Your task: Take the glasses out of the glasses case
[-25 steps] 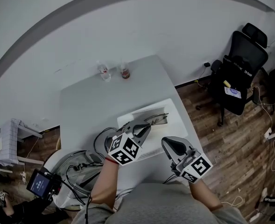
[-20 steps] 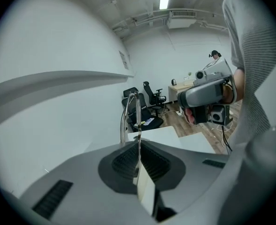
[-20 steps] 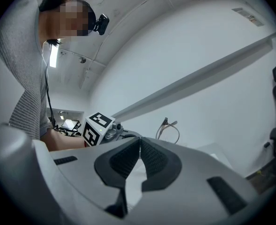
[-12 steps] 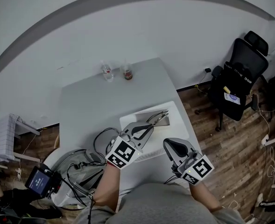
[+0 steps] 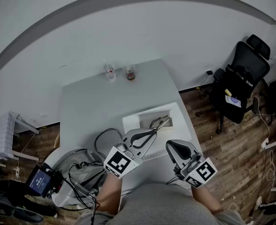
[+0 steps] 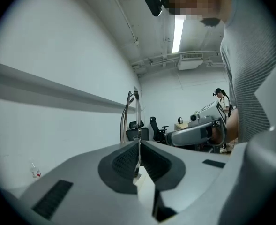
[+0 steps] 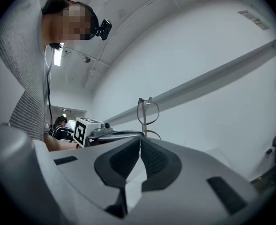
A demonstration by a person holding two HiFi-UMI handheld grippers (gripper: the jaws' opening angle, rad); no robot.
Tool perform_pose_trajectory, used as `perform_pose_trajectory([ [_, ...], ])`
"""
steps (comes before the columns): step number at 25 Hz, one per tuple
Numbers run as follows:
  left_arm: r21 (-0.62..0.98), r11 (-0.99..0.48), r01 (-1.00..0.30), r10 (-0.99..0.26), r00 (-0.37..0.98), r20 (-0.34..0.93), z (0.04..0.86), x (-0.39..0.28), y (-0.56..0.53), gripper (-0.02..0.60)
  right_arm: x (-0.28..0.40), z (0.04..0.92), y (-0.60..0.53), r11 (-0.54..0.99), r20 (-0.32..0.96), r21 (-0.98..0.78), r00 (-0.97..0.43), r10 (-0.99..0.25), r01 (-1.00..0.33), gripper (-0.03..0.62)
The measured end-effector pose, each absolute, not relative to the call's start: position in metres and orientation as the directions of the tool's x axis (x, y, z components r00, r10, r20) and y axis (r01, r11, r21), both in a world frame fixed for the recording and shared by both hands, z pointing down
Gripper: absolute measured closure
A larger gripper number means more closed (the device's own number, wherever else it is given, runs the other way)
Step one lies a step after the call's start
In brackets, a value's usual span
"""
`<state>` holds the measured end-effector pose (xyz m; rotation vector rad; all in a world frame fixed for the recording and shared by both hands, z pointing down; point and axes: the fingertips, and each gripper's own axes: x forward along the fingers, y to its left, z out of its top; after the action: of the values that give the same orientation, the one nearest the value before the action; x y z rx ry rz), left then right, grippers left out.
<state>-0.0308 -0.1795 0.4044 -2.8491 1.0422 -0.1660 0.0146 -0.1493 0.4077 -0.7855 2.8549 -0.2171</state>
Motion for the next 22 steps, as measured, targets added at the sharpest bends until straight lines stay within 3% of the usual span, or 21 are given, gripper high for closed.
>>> perform_pose_trajectory([
  [6,-0.181,-0.745,-0.642,-0.651,0.759,-0.016,0.386,-0.031,-0.163,0.558,0.016,0.405,-0.144,0.856,-0.111,-0.151,-0.852,-0.512,-0.495,0.580],
  [22,-0.143,-0.756,-0.639,-0.641,0.767,-0.040,0.387,-0.028,-0.159,0.558,0.016,0.408,-0.140,0.849,-0.083,-0.141,-0.848,-0.523,-0.510,0.580],
])
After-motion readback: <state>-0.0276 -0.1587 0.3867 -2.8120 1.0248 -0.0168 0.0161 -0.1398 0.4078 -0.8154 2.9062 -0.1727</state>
